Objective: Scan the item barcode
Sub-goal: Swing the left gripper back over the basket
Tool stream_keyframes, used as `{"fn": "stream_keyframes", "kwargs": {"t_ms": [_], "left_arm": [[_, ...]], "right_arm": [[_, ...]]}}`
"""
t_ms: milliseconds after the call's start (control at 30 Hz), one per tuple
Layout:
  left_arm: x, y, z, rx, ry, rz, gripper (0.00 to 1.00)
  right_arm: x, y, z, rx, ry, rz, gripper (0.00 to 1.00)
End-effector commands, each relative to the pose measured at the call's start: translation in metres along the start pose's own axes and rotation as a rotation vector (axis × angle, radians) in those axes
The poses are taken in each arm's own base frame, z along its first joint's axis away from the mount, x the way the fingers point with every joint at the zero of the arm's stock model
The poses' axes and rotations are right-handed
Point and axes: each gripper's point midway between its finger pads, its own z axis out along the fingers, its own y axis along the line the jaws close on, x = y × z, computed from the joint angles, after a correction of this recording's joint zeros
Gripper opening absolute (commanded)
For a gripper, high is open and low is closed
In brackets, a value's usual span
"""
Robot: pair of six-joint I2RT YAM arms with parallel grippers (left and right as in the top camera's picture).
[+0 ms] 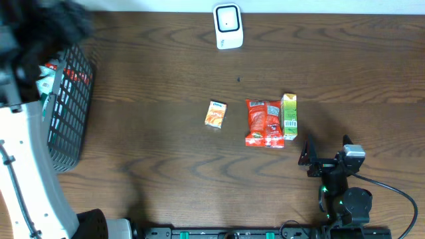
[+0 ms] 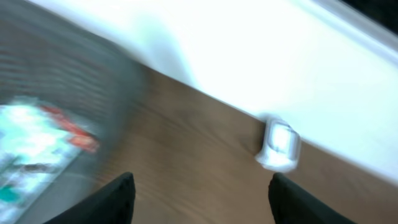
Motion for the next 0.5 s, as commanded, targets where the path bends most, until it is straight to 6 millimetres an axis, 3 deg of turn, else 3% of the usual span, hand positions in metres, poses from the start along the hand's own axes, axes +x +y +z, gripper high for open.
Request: {"fn": "stream_keyframes", "kwargs": {"t_ms": [0, 133, 400, 467], "left_arm": [[-0.023, 0.075, 0.005, -0.285, -0.094, -0.134, 0.71], [-0.021, 0.131, 0.027, -0.4, -0.053, -0.201, 0.72], [0.015, 0.233, 0.085, -0.565, 0.11, -0.352, 0.73], [0.024, 0.252, 0.102, -0.586, 0.142, -0.372, 0.81]], "right_arm": [[0.0, 0.0, 0.0, 0.0, 0.0, -0.011, 0.99], [0.001, 0.0, 0.0, -0.001, 0.001, -0.011, 0.99], [0.001, 0.0, 0.0, 0.0, 0.001, -0.011, 0.99], [0.001, 0.0, 0.0, 0.0, 0.001, -0.011, 0.99]]}}
